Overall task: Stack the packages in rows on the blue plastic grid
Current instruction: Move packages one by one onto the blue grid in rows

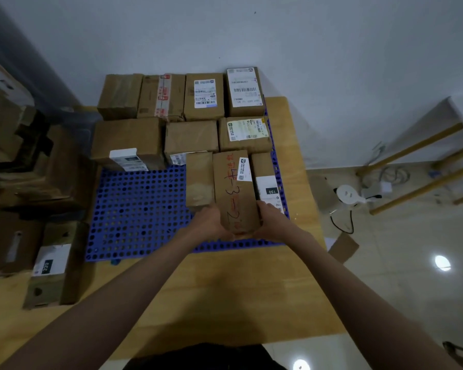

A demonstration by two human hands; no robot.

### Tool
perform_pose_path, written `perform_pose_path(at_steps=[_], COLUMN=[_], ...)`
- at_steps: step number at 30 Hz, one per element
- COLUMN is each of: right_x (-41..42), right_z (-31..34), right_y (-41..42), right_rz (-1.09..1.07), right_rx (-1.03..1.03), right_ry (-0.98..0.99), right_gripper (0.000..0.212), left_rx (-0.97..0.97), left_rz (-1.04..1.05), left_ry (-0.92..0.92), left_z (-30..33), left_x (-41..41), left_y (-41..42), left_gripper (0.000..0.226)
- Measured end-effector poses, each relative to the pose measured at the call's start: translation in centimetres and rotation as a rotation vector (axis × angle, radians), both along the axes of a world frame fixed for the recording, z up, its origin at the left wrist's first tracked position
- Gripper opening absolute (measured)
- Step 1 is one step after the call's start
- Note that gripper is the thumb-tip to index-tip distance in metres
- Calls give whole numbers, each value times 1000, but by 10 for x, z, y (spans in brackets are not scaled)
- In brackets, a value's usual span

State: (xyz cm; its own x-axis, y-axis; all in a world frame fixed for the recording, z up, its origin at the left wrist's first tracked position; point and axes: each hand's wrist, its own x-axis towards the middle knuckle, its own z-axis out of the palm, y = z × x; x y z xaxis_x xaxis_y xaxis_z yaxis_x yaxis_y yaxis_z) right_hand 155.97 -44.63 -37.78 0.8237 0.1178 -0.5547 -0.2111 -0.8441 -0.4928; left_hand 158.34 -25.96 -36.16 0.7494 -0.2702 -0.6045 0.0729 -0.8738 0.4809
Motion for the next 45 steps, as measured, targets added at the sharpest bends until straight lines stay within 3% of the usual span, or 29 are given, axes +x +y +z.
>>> perform_pose_path(at_steps=[4, 12, 17, 24, 32, 39, 42, 45], right_x=[7, 13, 13, 8, -3, 1, 3, 7], right_z=[-11, -29, -27, -20, -30, -17, -4, 10], right_y=[-2, 7, 5, -31, -23, -25, -17, 0], right_rz=[-8, -77, -151, -295, -253, -155, -111, -33], right_rx=[13, -52, -34, -150, -166, -210, -242, -235], right_ry=[9, -29, -76, -103, -56, -12, -35, -59], right_gripper=[88, 63, 59, 54, 63, 66, 60, 60], left_rx=[29, 28, 116, 174, 198, 221, 196, 168], left_rz=[15, 59, 32, -2, -38, -96, -100, -159], left_ry=[51, 38, 25, 45, 28, 88, 93, 39], left_z=[-6, -22, -28, -27, -33, -25, -12, 4], left_x=[6, 10, 9, 6, -5, 2, 5, 6], left_y=[-5, -16, -15, -18, -22, -18, -14, -3], left_gripper=[80, 56, 56, 74, 103, 112, 97, 56])
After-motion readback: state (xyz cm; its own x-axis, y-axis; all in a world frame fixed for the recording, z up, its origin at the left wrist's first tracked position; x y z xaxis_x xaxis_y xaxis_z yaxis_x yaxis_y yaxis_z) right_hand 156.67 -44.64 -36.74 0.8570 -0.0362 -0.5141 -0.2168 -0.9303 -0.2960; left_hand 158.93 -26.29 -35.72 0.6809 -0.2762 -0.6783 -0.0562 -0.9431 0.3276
